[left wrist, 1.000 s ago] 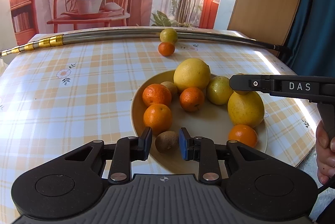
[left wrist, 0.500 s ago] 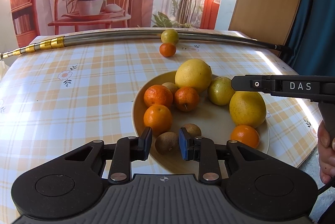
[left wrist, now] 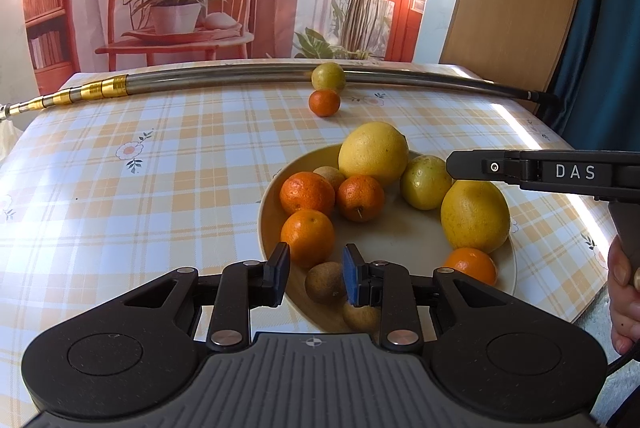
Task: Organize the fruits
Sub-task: 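Move both tools from the bowl toward the last mandarin and lemon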
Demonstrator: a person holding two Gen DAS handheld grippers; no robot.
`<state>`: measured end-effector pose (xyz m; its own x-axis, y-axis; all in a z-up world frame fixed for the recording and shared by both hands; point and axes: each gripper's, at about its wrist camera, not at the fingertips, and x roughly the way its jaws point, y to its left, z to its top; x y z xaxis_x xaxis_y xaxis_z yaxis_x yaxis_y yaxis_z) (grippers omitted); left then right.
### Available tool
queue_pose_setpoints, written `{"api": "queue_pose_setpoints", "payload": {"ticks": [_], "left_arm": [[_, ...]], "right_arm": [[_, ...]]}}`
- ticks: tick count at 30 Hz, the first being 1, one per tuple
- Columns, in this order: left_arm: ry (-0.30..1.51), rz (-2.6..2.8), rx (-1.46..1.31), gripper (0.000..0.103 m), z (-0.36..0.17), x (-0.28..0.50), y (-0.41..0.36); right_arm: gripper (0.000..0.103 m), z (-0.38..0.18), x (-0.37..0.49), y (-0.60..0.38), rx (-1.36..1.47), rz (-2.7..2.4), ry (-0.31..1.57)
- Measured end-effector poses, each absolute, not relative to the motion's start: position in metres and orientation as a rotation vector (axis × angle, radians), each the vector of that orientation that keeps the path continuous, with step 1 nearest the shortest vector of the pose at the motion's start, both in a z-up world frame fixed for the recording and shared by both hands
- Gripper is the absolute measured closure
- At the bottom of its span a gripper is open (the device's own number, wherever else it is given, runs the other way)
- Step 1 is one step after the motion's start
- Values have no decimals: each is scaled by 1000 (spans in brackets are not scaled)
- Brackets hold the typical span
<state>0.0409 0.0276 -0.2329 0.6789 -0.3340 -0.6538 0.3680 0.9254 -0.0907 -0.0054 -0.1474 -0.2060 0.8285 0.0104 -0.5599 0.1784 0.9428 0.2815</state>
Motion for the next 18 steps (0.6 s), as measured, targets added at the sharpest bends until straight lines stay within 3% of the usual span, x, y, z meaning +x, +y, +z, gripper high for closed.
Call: {"api": "queue_pose_setpoints", "payload": {"ticks": [18], "left_arm": [[544,-353,-36,72,-154,90,56]], "right_arm": [[75,-160,7,-207,298,-177,461]]}}
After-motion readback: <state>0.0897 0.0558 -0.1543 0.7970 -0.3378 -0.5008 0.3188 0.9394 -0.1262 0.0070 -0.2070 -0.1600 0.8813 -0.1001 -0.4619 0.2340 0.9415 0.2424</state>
